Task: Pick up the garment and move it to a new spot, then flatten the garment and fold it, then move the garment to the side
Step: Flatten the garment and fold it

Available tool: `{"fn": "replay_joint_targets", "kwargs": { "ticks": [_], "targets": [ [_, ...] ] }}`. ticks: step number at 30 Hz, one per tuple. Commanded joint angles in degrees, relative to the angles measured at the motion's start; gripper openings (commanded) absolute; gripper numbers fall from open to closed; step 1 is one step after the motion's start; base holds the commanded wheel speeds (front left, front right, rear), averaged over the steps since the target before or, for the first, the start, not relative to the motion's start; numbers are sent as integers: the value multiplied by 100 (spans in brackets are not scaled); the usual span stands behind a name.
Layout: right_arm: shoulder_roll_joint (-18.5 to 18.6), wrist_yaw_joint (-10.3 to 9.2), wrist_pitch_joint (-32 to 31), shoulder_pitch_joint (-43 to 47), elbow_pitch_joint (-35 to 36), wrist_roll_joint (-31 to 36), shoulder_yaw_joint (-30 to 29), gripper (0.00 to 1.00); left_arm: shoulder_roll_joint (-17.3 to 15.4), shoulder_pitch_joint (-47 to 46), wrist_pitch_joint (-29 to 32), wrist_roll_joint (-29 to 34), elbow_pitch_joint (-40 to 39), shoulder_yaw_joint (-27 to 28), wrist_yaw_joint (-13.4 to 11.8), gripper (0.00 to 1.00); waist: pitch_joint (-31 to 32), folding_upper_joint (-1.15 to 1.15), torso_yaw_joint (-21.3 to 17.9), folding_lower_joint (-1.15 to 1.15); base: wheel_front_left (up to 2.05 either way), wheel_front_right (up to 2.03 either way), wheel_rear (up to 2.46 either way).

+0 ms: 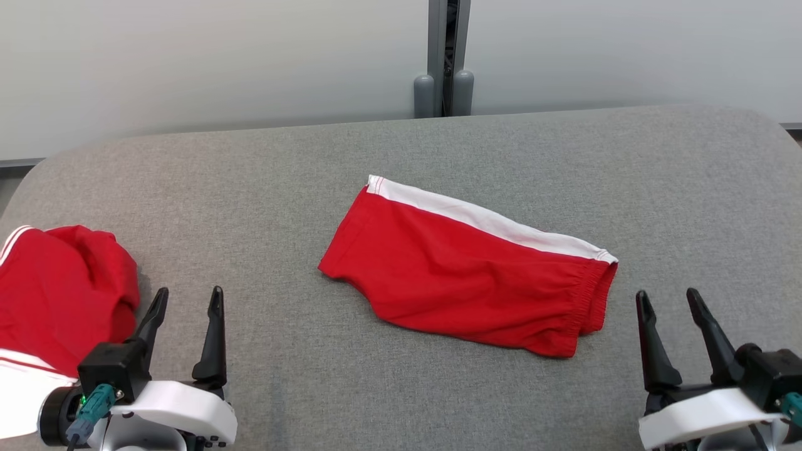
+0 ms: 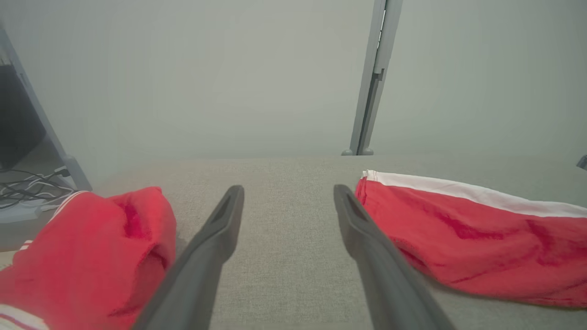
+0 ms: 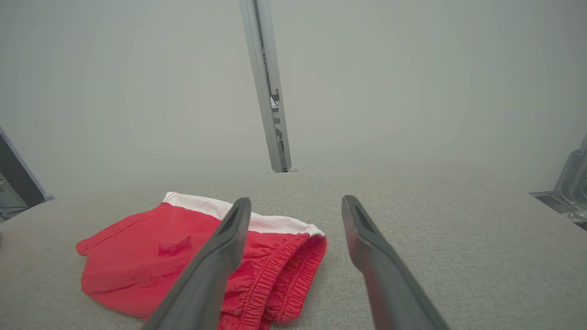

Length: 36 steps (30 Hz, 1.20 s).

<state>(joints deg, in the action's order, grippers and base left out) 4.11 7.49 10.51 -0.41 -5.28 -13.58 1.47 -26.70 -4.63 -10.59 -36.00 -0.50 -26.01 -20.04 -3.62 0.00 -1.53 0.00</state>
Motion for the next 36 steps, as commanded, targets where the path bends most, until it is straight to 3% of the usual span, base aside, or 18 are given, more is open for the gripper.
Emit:
{"fn": "replay_joint_targets", "kwargs": {
  "ticks": [1,7,13,22,30,36],
  "targets": [
    [-27,1,-69,169,116,60,-33,100,-29,54,7,-26,-44,39,-59,100,15,0,6,0,0,0,0],
    [-106,1,-194,362,370,75,-75,100,-38,97,49,-80,-93,73,-141,100,-11,0,-58,0,0,0,0],
    [-120,1,-222,287,440,41,-63,100,-47,-148,196,-98,-57,-43,12,100,-119,0,-113,0,0,0,0],
    [-119,1,-150,112,403,-98,117,100,225,-1077,884,-310,505,-520,725,100,-477,0,-342,0,0,0,0],
    [-118,1,21,-193,237,-246,382,100,650,-2212,1408,-729,2083,-678,1498,100,-990,0,-800,0,0,0,0],
    [-118,1,169,-349,57,-356,482,100,763,-2766,1531,-921,3266,-601,1825,100,-1230,0,-1057,0,0,0,0]
  ]
}}
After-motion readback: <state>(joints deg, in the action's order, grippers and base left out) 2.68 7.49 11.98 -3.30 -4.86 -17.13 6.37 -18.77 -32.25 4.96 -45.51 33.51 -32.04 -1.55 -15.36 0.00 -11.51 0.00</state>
